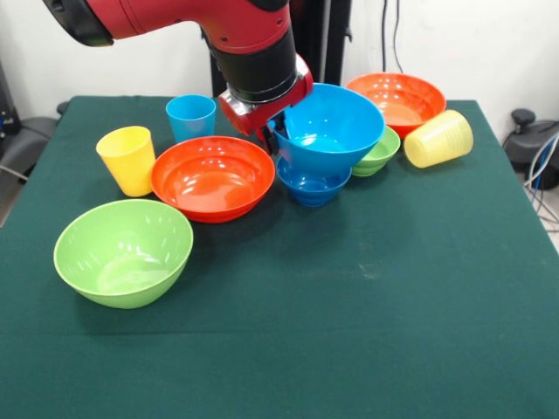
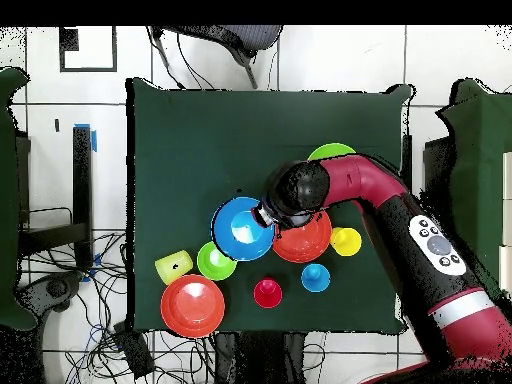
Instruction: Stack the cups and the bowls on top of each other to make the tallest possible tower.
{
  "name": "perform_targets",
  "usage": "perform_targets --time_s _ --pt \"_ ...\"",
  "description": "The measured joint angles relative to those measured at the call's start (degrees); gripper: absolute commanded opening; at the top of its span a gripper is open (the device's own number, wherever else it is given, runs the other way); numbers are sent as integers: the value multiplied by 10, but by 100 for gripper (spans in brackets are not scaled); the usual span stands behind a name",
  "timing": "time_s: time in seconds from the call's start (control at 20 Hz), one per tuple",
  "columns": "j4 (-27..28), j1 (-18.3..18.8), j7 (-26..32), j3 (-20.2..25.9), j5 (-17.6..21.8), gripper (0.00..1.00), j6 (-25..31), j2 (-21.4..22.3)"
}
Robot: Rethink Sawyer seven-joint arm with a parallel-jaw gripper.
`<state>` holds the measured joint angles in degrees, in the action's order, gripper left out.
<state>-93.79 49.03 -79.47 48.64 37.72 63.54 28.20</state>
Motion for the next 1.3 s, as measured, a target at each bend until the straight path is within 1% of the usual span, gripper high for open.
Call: perform_targets --time_s 0.4,0.45,1.3 --pt "0 0 0 0 3 0 0 0" --pt "0 0 0 0 4 100 0 0" --pt "0 0 0 0 7 100 0 0"
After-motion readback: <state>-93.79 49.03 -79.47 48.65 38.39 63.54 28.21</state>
